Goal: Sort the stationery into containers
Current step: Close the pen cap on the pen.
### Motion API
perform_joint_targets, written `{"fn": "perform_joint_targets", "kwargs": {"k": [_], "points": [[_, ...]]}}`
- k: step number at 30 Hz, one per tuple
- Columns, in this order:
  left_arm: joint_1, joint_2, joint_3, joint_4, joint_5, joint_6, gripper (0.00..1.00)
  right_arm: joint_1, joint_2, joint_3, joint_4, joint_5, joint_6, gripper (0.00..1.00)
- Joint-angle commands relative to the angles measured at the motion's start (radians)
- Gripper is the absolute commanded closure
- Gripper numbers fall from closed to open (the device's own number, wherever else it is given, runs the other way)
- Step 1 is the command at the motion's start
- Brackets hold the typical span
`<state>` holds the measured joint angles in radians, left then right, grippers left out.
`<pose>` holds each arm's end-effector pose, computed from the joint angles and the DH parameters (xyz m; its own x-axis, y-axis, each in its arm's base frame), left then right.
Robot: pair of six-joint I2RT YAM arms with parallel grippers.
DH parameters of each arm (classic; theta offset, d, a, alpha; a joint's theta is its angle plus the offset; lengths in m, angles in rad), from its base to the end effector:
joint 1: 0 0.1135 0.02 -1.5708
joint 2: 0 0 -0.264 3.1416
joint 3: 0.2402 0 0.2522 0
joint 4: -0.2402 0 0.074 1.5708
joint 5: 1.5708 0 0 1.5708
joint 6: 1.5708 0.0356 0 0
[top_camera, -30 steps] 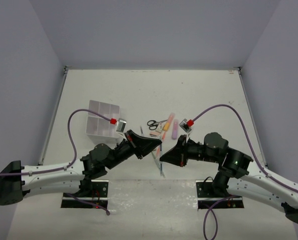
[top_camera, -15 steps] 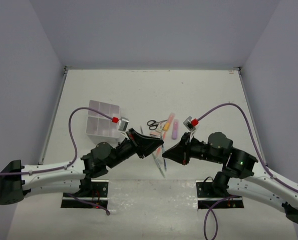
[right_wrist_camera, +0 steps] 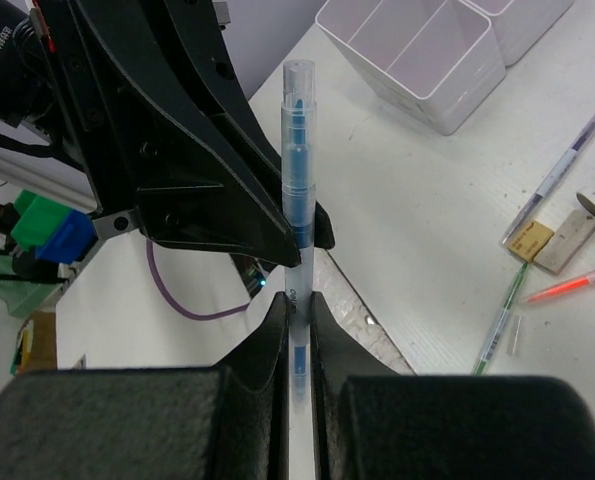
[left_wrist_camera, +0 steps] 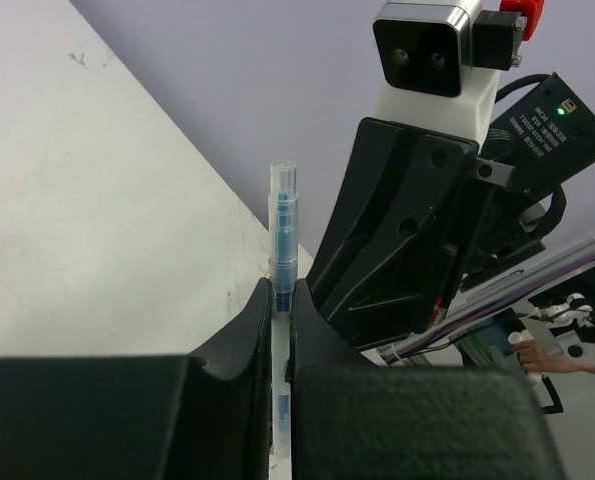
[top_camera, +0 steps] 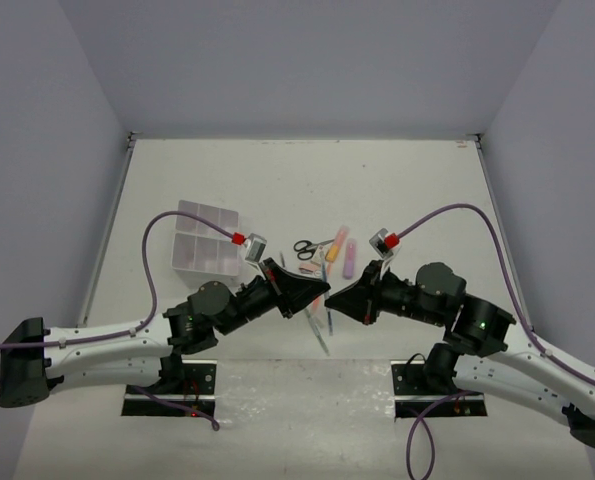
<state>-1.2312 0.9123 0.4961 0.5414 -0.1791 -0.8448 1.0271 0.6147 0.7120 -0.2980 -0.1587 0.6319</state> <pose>0.0776 -0.2005 0.2918 -0.6222 -0.4479 -0.6421 0.6080 0.2402 -0.7567 0.0724 0.1306 0.3275 -0.6297 0.0858 -0.7721 -0.6856 0.4060 0.6043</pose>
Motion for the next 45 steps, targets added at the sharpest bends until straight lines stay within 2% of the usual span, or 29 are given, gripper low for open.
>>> {"fn": "perform_joint_targets", "kwargs": {"k": [1, 5, 8, 14, 17, 20, 21, 22, 23, 24, 26, 28, 29, 35, 36, 39, 45], "points": [[-0.001, -0.005, 0.026, 0.047, 0.042, 0.029, 1.0, 0.001, -0.007, 0.011, 0.1, -0.026, -0.006, 0.77], [-0.001, -0.024, 0.003, 0.098, 0.049, 0.024, 1.0, 0.001, 0.019, 0.004, 0.145, -0.067, 0.003, 0.61], [-0.001, -0.024, 0.009, 0.102, 0.055, 0.031, 1.0, 0.002, 0.054, 0.003, 0.169, -0.084, 0.01, 0.61], [-0.001, -0.036, 0.013, 0.084, 0.035, 0.036, 1.0, 0.001, 0.083, 0.0, 0.2, -0.117, 0.017, 0.79], [0.0, -0.045, 0.018, 0.059, 0.016, 0.039, 1.0, 0.002, 0.083, -0.01, 0.215, -0.124, 0.023, 0.97], [-0.001, -0.044, 0.032, 0.024, 0.009, 0.052, 0.98, 0.002, 0.082, -0.018, 0.212, -0.114, 0.026, 1.0], [-0.001, -0.042, 0.039, 0.012, 0.01, 0.059, 0.93, 0.001, 0.08, -0.02, 0.211, -0.111, 0.026, 1.0], [0.0, -0.038, 0.042, -0.003, 0.011, 0.06, 0.83, 0.002, 0.078, -0.02, 0.21, -0.109, 0.026, 1.0], [0.001, -0.027, 0.062, -0.019, 0.016, 0.068, 0.64, 0.001, 0.075, -0.017, 0.207, -0.104, 0.023, 1.0], [-0.001, -0.027, 0.076, -0.039, 0.016, 0.074, 0.62, 0.001, 0.071, -0.017, 0.202, -0.103, 0.02, 1.0], [-0.001, -0.017, 0.111, -0.107, 0.007, 0.092, 0.3, 0.002, 0.062, -0.007, 0.177, -0.078, 0.011, 1.0], [0.001, -0.026, 0.118, -0.131, 0.002, 0.103, 0.09, 0.001, 0.056, -0.003, 0.158, -0.069, 0.003, 1.0], [-0.001, -0.032, 0.123, -0.138, -0.003, 0.109, 0.01, 0.001, 0.056, -0.005, 0.152, -0.062, 0.003, 1.0], [0.0, -0.06, 0.177, -0.244, -0.101, 0.168, 0.0, 0.001, 0.065, -0.029, 0.164, -0.091, -0.006, 1.0], [0.001, -0.065, 0.186, -0.246, -0.123, 0.181, 0.03, 0.002, 0.07, -0.034, 0.171, -0.104, -0.012, 1.0], [0.001, -0.06, 0.206, -0.231, -0.145, 0.217, 0.21, 0.001, 0.09, -0.029, 0.177, -0.136, -0.021, 1.0], [0.002, -0.014, 0.254, -0.225, -0.161, 0.246, 0.21, 0.001, 0.1, -0.008, 0.181, -0.178, -0.036, 1.0]]}}
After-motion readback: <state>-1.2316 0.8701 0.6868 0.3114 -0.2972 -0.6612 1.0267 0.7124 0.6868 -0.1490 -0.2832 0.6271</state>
